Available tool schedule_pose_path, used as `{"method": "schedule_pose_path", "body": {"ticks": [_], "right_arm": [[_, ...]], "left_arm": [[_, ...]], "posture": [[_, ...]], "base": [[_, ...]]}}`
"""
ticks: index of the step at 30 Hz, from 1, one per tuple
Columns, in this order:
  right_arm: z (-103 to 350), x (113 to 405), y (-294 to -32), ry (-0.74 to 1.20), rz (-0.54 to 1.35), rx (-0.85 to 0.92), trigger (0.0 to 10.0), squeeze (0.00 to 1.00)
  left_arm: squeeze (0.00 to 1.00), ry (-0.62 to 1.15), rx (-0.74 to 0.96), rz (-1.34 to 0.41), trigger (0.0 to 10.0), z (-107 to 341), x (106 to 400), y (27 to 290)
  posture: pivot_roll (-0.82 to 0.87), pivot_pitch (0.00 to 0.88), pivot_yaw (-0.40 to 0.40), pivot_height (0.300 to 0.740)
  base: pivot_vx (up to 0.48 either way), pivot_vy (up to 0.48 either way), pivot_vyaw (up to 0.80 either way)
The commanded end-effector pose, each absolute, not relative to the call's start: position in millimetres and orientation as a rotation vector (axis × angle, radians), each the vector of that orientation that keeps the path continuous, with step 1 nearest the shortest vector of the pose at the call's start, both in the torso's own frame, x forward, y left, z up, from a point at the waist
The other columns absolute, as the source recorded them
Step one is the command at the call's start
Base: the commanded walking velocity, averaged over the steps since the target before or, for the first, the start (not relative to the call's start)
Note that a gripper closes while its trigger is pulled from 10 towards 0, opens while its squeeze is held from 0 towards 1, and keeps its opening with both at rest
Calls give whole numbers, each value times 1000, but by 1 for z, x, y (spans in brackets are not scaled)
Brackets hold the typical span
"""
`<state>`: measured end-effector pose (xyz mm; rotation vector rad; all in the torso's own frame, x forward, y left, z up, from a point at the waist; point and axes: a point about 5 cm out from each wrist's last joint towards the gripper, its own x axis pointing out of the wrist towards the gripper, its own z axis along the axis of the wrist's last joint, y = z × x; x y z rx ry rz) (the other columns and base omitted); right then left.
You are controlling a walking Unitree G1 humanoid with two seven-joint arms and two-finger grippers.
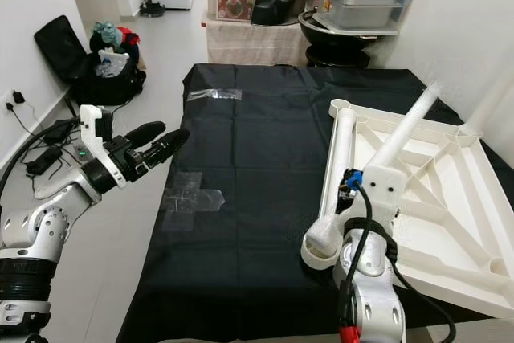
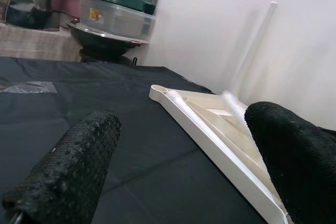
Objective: Building children table
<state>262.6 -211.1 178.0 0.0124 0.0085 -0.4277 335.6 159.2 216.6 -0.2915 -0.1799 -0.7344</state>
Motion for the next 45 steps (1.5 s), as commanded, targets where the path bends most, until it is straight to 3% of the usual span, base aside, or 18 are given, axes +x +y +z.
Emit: {"method": "schedule_pose_path", "body": {"ticks": [1, 6, 11, 15, 16, 17, 18, 19, 20, 21, 22, 26, 27, 30, 31, 37, 45], "right_arm": [[174, 264, -212, 35, -420, 36, 0, 0], [155, 264, -210, 156, -404, 120, 0, 0], [156, 265, -212, 155, -405, 127, 0, 0], [172, 274, -221, 76, -412, 97, 0, 0], [202, 281, -222, -106, -350, -39, 0, 0], [202, 281, -222, -106, -350, -39, 0, 0], [229, 279, -215, -278, -242, -200, 0, 0], [229, 279, -215, -278, -242, -200, 0, 0], [246, 273, -204, -395, -114, -323, 4745, 0], [246, 273, -204, -395, -114, -323, 4745, 0], [250, 271, -200, -423, -77, -360, 10000, 0], [246, 256, -183, -452, 117, -520, 10000, 0], [231, 243, -174, -404, 277, -587, 10000, 0], [212, 231, -170, -328, 412, -636, 10000, 0], [192, 220, -180, -209, 483, -673, 10000, 1000], [190, 224, -198, -164, 420, -770, 10000, 1000], [174, 219, -202, -61, 366, -787, 10000, 1000]], "left_arm": [[0, -181, -280, -733, 10000, 217, 336, 158], [0, -183, -274, -727, 10000, 218, 336, 159], [0, -183, -271, -725, 10000, 219, 337, 160], [0, -182, -265, -720, 10000, 218, 338, 159], [0, -178, -265, -720, 10000, 216, 338, 159], [0, -178, -265, -720, 10000, 216, 338, 159], [0, -175, -267, -720, 10000, 215, 338, 159], [0, -175, -267, -720, 10000, 215, 338, 159], [0, -175, -268, -719, 10000, 214, 338, 160], [0, -175, -268, -719, 10000, 214, 338, 160], [0, -174, -269, -718, 10000, 214, 338, 161], [0, -173, -272, -720, 10000, 214, 338, 160], [0, -171, -275, -723, 10000, 213, 338, 160], [0, -169, -277, -725, 10000, 212, 339, 159], [0, -166, -279, -727, 10000, 210, 339, 158], [0, -166, -275, -727, 10000, 210, 341, 159], [0, -164, -277, -724, 10000, 208, 340, 158]], "posture": [[17, 0, -41, 740], [22, 0, -43, 740], [21, 0, -42, 740], [20, 0, -43, 740], [16, 0, -40, 740], [16, 0, -40, 740], [9, 0, -38, 740], [9, 0, -38, 740], [4, 0, -36, 740], [4, 0, -36, 740], [4, 0, -36, 740], [-8, 0, -34, 740], [-14, 0, -31, 740], [-26, 0, -29, 740], [-31, 0, -25, 740], [-38, 0, -22, 740], [-39, 0, -26, 740]], "base": [[0, 0, 0], [0, 0, 0], [0, 0, 0], [0, 0, 0], [0, 0, 0], [0, 0, 0], [0, 0, 0], [0, 0, 0], [0, 0, 0], [0, 0, 0], [0, 0, 0], [0, 0, 0], [0, 0, 0], [0, 0, 0], [0, 0, 0], [0, 0, 0], [0, 0, 0]]}}
